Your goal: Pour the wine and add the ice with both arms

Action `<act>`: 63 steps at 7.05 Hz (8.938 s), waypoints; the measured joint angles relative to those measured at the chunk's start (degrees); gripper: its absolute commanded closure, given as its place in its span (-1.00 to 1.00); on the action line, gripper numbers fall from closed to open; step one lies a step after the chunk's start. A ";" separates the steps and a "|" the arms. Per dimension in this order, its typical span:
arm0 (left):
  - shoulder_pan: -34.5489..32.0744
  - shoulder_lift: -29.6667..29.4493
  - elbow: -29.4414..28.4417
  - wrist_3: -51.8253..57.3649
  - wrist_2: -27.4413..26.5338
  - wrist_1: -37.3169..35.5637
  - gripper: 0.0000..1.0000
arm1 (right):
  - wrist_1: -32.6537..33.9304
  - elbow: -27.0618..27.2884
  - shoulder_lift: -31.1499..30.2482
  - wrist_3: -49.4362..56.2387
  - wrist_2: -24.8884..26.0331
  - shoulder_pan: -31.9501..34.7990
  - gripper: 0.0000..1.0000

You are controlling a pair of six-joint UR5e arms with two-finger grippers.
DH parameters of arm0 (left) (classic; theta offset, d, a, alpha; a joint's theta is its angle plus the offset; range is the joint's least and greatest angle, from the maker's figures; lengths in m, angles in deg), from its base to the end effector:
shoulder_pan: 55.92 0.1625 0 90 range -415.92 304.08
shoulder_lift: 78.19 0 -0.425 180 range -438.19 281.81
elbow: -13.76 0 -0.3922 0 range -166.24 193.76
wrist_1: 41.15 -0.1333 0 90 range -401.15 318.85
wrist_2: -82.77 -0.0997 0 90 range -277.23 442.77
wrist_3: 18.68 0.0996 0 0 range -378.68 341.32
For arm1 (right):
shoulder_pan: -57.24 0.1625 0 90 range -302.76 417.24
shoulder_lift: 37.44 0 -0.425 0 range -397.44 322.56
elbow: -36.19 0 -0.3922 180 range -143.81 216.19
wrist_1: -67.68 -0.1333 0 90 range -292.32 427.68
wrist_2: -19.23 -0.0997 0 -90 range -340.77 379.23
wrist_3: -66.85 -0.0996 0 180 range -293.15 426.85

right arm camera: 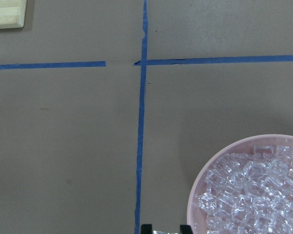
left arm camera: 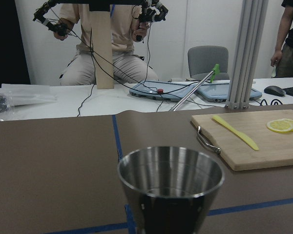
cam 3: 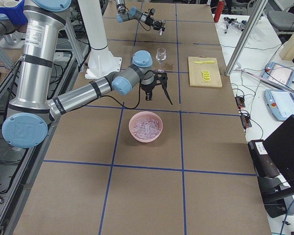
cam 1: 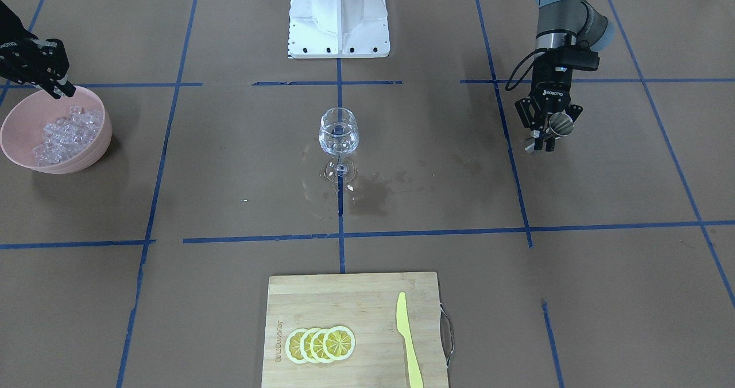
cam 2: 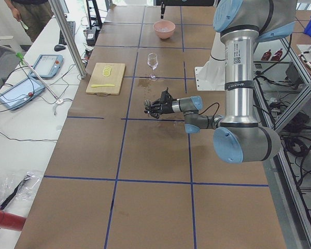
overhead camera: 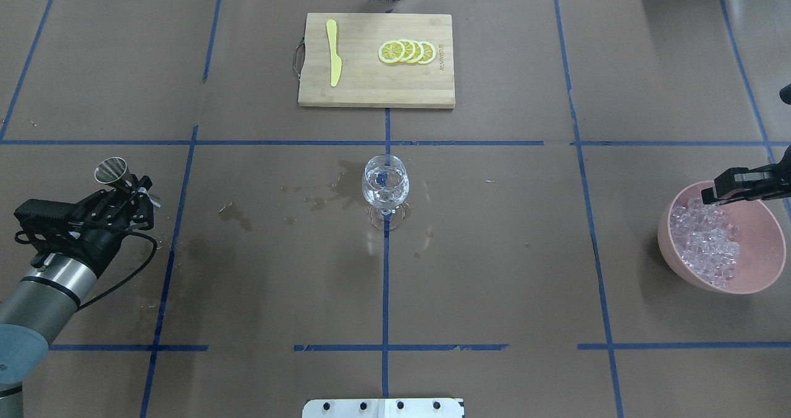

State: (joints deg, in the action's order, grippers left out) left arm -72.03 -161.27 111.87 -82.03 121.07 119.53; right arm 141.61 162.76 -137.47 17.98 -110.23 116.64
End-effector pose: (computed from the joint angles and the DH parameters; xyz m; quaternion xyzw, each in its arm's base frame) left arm 0.3550 -0.3226 0.5007 0.5213 0.3631 -0.1879 0.7491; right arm -0.1445 -0.3819 0.3949 0.0620 -0.4605 0.0181 0.8853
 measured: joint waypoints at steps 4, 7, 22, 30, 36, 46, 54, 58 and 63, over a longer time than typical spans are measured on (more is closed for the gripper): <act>0.84 -0.39 -2.53 -3.26 -4.50 -2.72 1.00 | 8.36 1.84 11.02 -4.67 -0.46 -0.26 1.00; 3.40 -1.25 -4.63 -7.83 -7.40 -3.47 1.00 | 8.49 2.17 16.02 -10.15 -0.96 -0.73 1.00; 6.17 -5.07 -9.43 -8.39 -14.39 -3.60 0.36 | 7.98 2.78 21.95 -15.62 1.46 -5.81 1.00; 6.16 -4.99 -9.32 -6.67 -14.31 -3.51 -1.00 | 7.98 2.28 25.33 -19.63 6.62 -11.59 1.00; 6.11 -0.72 -4.28 -4.16 -5.89 -3.11 -1.00 | 7.98 2.10 26.51 -21.18 8.91 -13.60 1.00; 9.00 14.77 21.35 -4.10 22.39 -16.40 -0.99 | 7.90 -2.80 32.90 -23.21 15.53 -18.67 1.00; 7.57 18.13 28.92 -2.22 31.70 -20.96 -0.99 | 3.57 -15.76 45.30 -25.08 19.31 -22.92 1.00; 5.52 18.70 29.32 -1.62 35.33 -20.95 -0.99 | 3.41 -19.32 48.28 -25.42 20.41 -24.60 1.00; 2.50 18.66 29.23 0.70 37.63 -21.02 -0.99 | 3.50 -19.59 48.57 -26.52 21.28 -26.92 1.00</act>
State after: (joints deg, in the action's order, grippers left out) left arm -69.53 -142.61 141.10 -81.34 158.70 98.51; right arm 145.11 143.18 -88.89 -8.54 -88.94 89.72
